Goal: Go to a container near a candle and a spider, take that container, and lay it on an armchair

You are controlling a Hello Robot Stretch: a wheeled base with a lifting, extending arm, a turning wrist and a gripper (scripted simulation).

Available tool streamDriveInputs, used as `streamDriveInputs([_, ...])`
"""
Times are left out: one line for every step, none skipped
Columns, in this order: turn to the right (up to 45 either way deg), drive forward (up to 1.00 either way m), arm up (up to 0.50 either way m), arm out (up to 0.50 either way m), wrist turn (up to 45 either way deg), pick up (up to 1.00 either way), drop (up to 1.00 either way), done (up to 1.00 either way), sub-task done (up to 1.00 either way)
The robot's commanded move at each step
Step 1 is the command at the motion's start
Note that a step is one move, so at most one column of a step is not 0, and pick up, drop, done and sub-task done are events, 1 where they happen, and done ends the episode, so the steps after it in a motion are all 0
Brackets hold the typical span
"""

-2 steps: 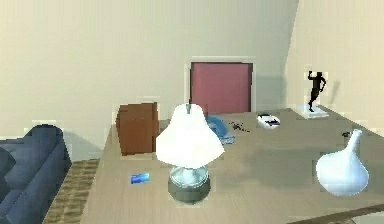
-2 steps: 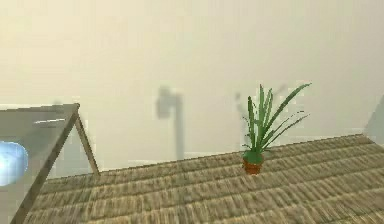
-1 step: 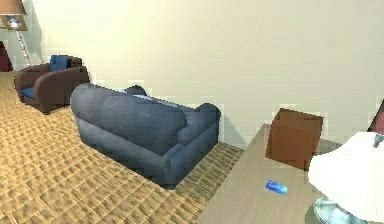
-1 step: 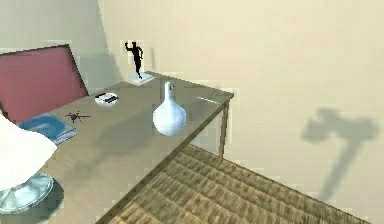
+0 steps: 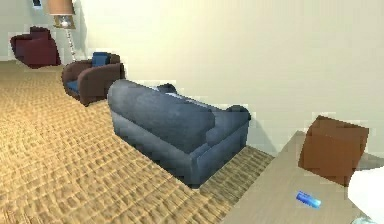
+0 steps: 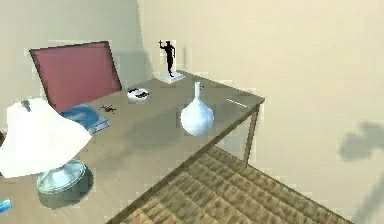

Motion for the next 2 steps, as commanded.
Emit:
streamDriveInputs([0.0, 0.40, 0.00, 0.00, 0.0, 0.00, 0.00, 0.00, 0.00])
streamDriveInputs([27.0, 0.00, 0.00, 0.00, 0.0, 0.00, 0.00, 0.00, 0.00])
